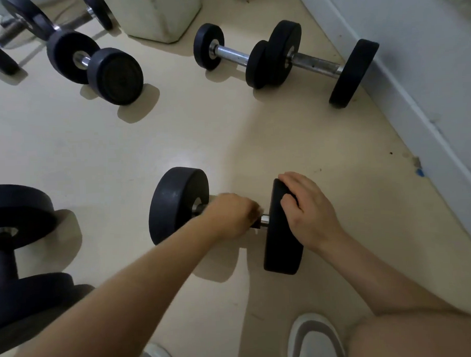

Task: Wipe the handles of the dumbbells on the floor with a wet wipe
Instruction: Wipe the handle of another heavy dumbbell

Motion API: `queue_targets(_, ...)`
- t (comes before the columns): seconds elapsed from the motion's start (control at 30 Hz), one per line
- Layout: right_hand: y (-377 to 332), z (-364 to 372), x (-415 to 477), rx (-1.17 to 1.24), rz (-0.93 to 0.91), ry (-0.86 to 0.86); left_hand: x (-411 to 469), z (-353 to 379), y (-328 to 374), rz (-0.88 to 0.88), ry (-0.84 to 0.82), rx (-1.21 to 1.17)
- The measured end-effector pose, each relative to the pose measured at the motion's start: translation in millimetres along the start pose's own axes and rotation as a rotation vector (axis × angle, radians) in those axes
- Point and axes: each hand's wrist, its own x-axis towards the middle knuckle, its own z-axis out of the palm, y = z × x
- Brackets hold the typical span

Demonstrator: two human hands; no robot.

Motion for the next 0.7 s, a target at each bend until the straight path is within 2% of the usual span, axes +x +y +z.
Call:
queue_targets(0.03, -1, 0, 0, 0.016, 0.012, -0.024, 2, 6, 8, 0.025, 0.016, -0.06)
queue_targets(0.1, -1, -3, 1, 0.021, 0.032, -0.069, 1, 14, 14, 0.075, 0.075, -0.021)
queue_targets(0.2, 1, -6, 3, -0.02, 0.044, -0.134, -13, 12, -7, 0.114, 0.131, 0.243)
queue_targets(0.33, 1, -5, 4, -0.052, 0.034, -0.117, -33, -4, -41, 0.1, 0.06, 0.559)
queue_targets(0.43, -1, -6, 14, -0.052, 0.071, -0.113, -35, -9, -50, 0.02, -0.023, 0.688)
queue_targets(0.53, -4, -8, 23, -0.041, 0.062, -0.082, -19, -12, -28, -0.044, -0.037, 0.528)
queue_targets(0.63, -4, -11, 27, -0.045, 0.068, -0.085, -4, 0, 14, 0.025, 0.087, 0.26)
queue_targets(0.7, -2, -11, 28, -0.056, 0.054, -0.1, -5, 8, 20, 0.102, 0.187, 0.222)
